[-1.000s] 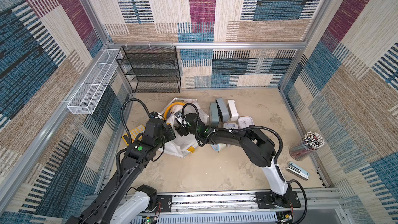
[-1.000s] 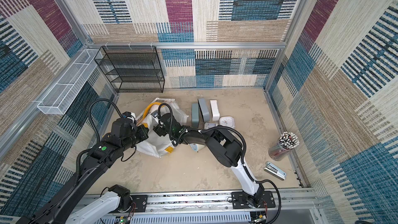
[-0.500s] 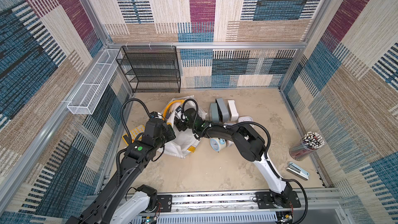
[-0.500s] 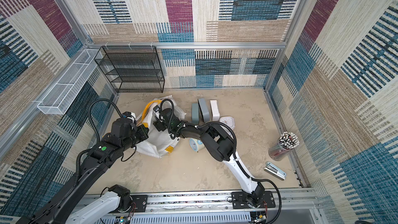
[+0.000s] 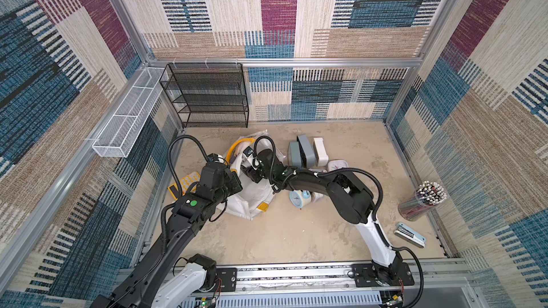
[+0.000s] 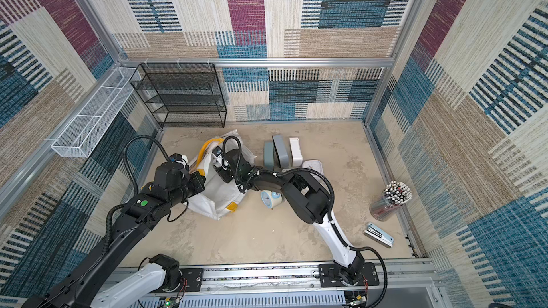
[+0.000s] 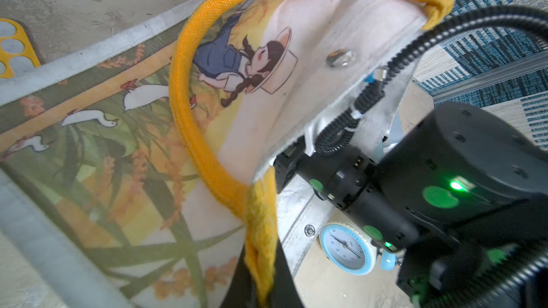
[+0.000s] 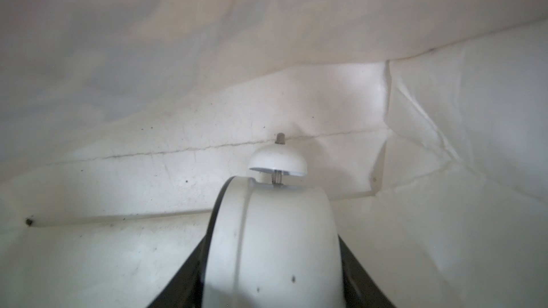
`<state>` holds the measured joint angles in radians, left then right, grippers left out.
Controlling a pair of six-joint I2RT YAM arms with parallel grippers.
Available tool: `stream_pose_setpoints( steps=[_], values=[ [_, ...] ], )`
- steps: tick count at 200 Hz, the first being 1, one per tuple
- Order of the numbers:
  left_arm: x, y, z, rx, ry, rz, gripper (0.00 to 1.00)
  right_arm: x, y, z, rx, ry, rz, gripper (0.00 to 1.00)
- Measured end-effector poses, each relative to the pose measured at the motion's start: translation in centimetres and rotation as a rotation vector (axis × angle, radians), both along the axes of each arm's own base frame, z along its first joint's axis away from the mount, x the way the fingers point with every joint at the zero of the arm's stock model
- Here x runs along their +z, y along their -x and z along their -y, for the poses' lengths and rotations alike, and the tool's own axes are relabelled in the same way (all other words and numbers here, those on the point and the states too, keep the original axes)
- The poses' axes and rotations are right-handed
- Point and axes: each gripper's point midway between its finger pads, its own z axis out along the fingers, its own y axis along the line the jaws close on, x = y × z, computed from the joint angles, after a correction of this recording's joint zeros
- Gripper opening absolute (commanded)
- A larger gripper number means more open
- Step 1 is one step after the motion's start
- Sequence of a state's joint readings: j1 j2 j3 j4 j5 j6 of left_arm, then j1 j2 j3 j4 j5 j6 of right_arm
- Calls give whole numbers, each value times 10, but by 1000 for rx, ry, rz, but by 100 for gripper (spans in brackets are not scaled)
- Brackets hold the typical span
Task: Take the alarm clock out of the canvas bag
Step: Pick up the alarm from the canvas bag, then place the alarm at the center of the board.
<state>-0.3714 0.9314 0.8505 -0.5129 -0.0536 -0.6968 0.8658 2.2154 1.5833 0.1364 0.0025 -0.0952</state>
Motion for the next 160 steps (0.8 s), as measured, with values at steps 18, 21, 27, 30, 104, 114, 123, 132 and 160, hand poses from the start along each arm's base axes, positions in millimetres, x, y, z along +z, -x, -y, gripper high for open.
stream_pose_setpoints(
  steps=[18,21,27,30,104,114,123,132,160],
  values=[
    [1,-1,-3,13,-13,-3,0,17,9,8,-10,-2,14,24],
    [0,-1,-3,15,-16,-5,0,20,10,10,-14,-3,19,24],
    [0,-1,-5,20,-21,-10,0,27,13,12,-19,-7,28,24],
    [1,-1,-5,22,-24,-11,0,30,15,13,-18,-8,30,24],
    [12,-27,-57,186,-84,-47,0,107,57,58,-37,-53,150,24],
    [12,-32,-68,216,-72,-54,0,118,59,68,-57,-64,177,24],
    [13,-36,-76,232,-46,-63,0,126,61,75,-68,-65,201,24],
    [13,-41,-83,248,-19,-70,0,133,62,82,-82,-67,226,24],
    [20,-55,-94,256,52,-73,0,143,61,99,-131,-42,299,24]
  ],
)
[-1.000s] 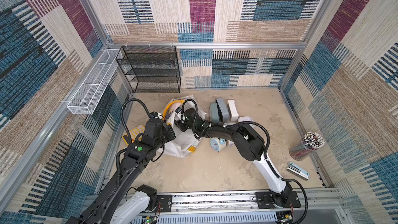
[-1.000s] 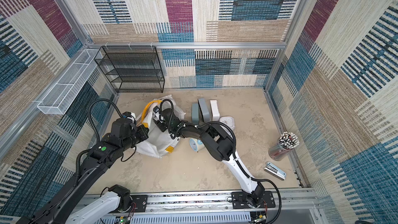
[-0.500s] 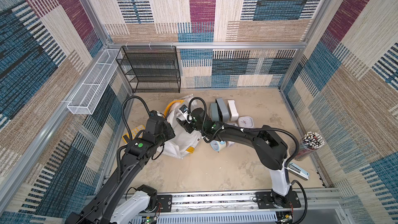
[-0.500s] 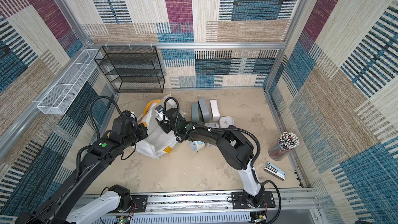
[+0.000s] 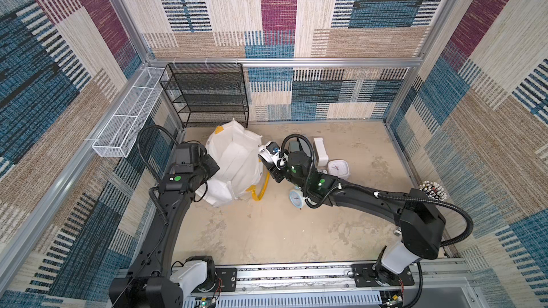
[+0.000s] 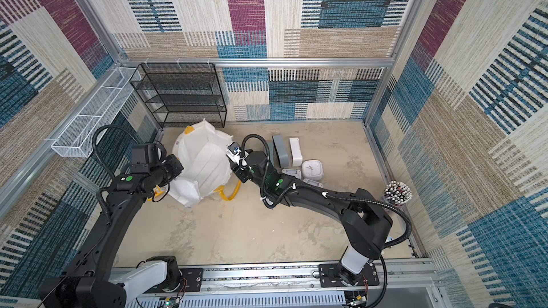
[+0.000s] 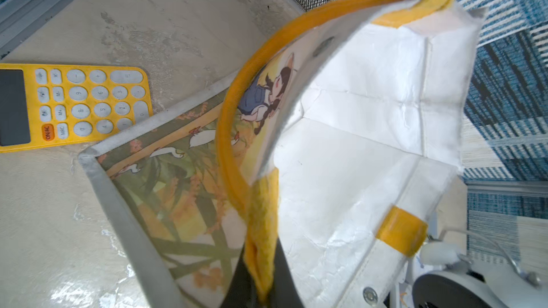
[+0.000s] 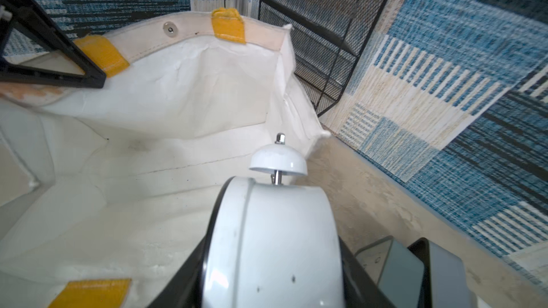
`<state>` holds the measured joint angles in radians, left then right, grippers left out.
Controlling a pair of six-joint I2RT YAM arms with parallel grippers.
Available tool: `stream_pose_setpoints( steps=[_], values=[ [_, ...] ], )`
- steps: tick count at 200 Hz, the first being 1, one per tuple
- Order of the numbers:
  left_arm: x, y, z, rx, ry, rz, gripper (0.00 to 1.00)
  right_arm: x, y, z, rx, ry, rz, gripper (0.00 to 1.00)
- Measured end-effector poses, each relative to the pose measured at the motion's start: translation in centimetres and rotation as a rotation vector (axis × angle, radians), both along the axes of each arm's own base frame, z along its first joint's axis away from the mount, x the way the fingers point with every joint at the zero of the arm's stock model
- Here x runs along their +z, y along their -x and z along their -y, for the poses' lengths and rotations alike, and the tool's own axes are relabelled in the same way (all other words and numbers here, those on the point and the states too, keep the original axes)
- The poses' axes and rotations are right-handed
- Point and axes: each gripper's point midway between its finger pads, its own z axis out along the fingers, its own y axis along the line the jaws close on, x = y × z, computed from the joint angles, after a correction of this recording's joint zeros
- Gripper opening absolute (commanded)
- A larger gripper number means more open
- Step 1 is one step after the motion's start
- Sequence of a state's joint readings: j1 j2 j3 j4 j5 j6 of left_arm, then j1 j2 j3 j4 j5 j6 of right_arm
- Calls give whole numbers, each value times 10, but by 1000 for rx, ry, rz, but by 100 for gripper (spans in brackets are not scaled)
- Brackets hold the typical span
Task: Take the alarm clock out of the canvas bag
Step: Place the alarm at the center of the board.
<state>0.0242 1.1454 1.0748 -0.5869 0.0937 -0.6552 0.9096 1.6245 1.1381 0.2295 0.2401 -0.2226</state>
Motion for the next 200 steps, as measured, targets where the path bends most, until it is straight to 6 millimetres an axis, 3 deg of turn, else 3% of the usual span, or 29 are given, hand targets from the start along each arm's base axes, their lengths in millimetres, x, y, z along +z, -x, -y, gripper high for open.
stream_pose_setpoints(
  steps=[23,68,141,200],
  values=[
    [9,-11,4,-38,62,15,0,-8,-7,13,-55,54,29,24],
    [7,-28,-16,-7,156,8,0,-41,-24,36,-159,148,21,23],
    [3,-40,-29,-4,250,6,0,-114,-50,8,-138,318,-44,22],
    [1,-41,-35,2,268,8,0,-168,-61,18,-176,462,-85,29]
  ],
)
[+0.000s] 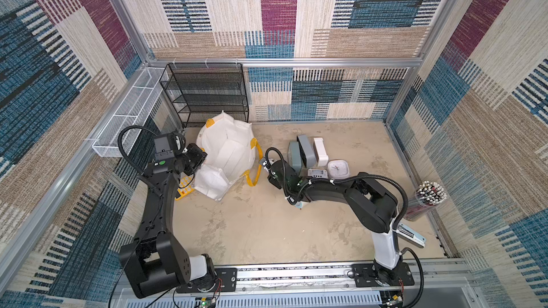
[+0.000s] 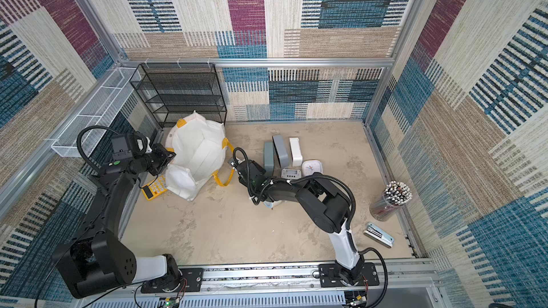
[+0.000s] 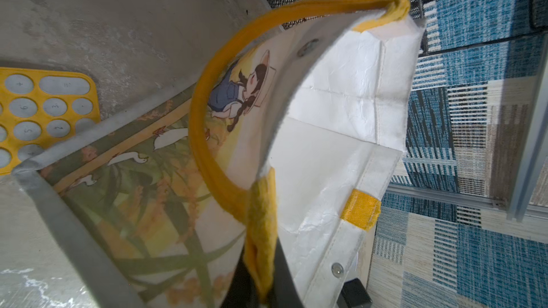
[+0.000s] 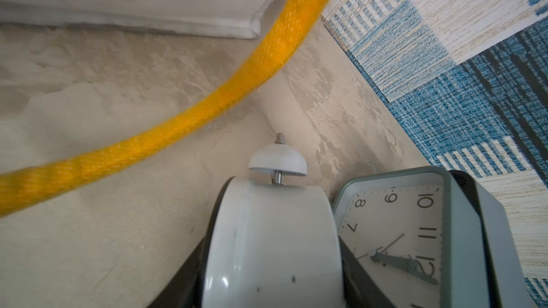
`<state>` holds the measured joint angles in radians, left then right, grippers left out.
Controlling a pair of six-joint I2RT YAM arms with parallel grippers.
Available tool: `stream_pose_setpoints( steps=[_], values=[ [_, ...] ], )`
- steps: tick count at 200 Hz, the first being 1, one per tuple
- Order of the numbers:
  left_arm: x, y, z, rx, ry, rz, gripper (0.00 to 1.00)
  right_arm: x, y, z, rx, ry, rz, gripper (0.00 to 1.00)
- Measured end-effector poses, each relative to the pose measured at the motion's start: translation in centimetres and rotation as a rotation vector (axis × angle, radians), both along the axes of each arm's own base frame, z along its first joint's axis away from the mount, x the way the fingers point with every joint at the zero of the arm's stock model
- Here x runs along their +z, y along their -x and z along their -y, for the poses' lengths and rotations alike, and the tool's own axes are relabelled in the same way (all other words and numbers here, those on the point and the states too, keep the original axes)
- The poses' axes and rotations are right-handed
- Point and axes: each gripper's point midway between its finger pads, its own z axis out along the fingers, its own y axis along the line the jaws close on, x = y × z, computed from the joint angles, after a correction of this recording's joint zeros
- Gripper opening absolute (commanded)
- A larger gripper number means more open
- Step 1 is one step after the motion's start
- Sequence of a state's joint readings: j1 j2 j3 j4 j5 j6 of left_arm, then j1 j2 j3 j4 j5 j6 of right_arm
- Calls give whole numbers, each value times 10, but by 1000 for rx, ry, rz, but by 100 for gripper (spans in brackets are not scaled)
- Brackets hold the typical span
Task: Take the alarm clock out of the canvas bag
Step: Place the alarm at the center of the board.
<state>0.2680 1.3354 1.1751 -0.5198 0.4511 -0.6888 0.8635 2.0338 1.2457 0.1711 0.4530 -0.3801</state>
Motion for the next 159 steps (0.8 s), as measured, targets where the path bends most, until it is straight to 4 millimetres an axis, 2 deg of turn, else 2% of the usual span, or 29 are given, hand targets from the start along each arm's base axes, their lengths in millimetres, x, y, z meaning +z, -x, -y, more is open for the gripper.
stream_pose_setpoints(
  steps=[16,50,77,99,127,159],
  values=[
    [-1,-1,-1,1,3,-1,0,-7,-3,1,-5,22,2,36],
    [-3,-1,-2,2,3,-2,0,-8,-6,0,-12,22,17,68],
    [-3,-1,-2,3,4,-3,0,-7,2,-1,14,12,-21,78],
    [-3,-1,-2,2,6,-2,0,19,4,-4,15,-51,-15,83],
    [-4,-1,-2,0,4,-2,0,65,2,-14,17,-161,2,91],
    [-4,-1,-3,1,3,-2,0,111,1,-22,32,-293,-18,92]
  ],
)
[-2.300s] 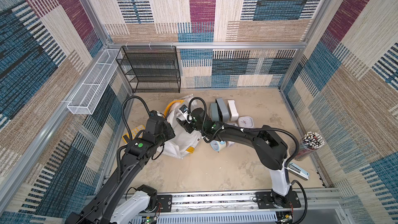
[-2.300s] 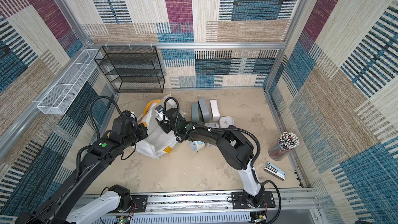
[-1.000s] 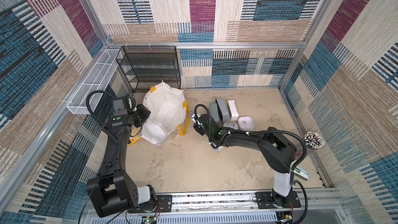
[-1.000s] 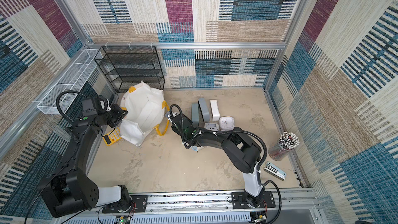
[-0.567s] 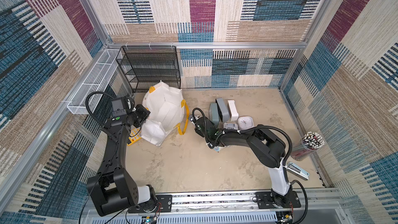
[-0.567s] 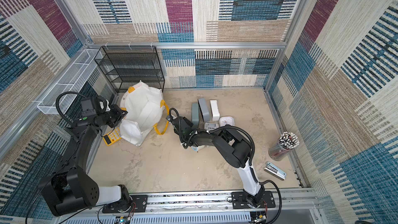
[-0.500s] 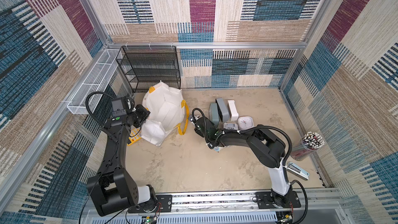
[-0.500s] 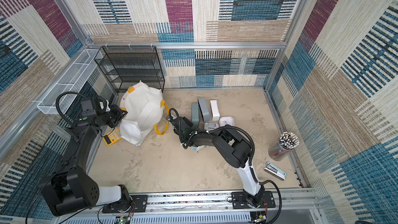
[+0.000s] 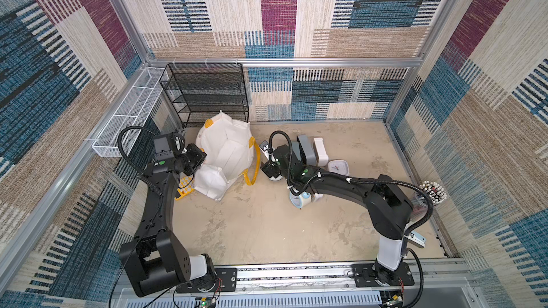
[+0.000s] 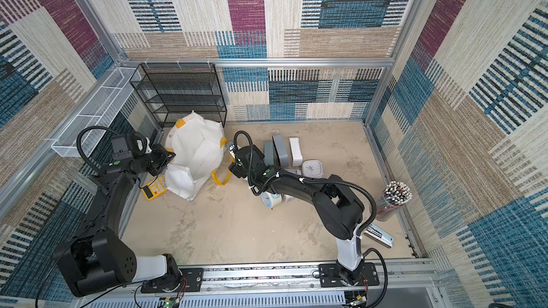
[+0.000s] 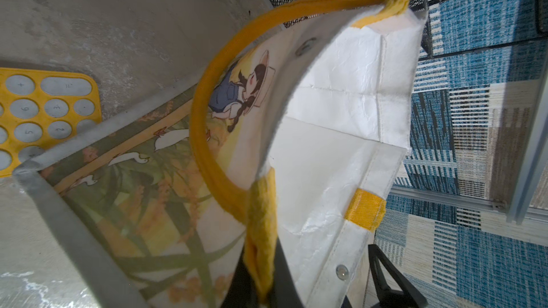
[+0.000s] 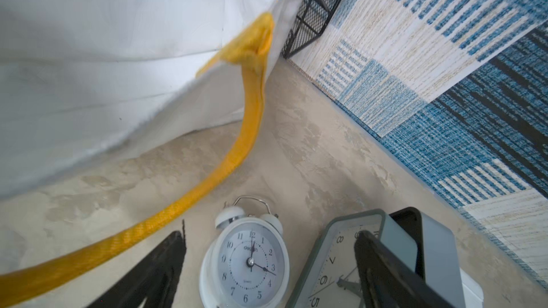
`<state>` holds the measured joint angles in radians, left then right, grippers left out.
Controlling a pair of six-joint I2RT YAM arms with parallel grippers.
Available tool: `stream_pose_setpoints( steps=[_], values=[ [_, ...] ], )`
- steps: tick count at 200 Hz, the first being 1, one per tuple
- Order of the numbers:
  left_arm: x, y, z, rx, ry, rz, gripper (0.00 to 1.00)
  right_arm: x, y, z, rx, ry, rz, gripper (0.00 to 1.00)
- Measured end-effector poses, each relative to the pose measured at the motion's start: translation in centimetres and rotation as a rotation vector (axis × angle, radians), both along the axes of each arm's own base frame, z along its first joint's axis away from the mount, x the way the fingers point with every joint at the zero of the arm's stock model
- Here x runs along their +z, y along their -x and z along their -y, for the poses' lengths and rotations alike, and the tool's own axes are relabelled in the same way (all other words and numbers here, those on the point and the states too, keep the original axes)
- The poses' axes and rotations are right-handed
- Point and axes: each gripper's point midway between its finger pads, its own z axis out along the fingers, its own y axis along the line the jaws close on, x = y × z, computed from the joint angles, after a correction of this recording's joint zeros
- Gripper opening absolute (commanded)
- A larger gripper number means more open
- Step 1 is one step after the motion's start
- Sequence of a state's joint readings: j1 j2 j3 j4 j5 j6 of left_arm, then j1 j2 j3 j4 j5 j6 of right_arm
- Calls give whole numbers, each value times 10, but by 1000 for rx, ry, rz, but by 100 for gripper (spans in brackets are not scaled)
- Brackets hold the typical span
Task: Take the alarm clock out of the canvas bag
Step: Place the alarm at the center of the board.
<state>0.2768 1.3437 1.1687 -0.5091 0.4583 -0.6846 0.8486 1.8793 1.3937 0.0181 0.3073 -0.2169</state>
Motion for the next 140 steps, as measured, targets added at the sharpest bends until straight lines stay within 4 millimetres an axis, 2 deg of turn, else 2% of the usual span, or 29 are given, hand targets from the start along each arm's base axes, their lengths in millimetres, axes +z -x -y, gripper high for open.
stream_pose_setpoints(
  steps=[34,87,114,140],
  values=[
    [1,1,0,-2,-4,5,0,33,-2,-9,45,-136,-68,89],
    [3,2,0,-4,-9,8,0,49,17,-32,180,-304,-258,85],
    [4,3,0,-6,-17,10,0,43,23,-52,248,-357,-363,77],
    [6,5,0,-6,-23,12,0,22,21,-65,260,-362,-459,67]
  ],
)
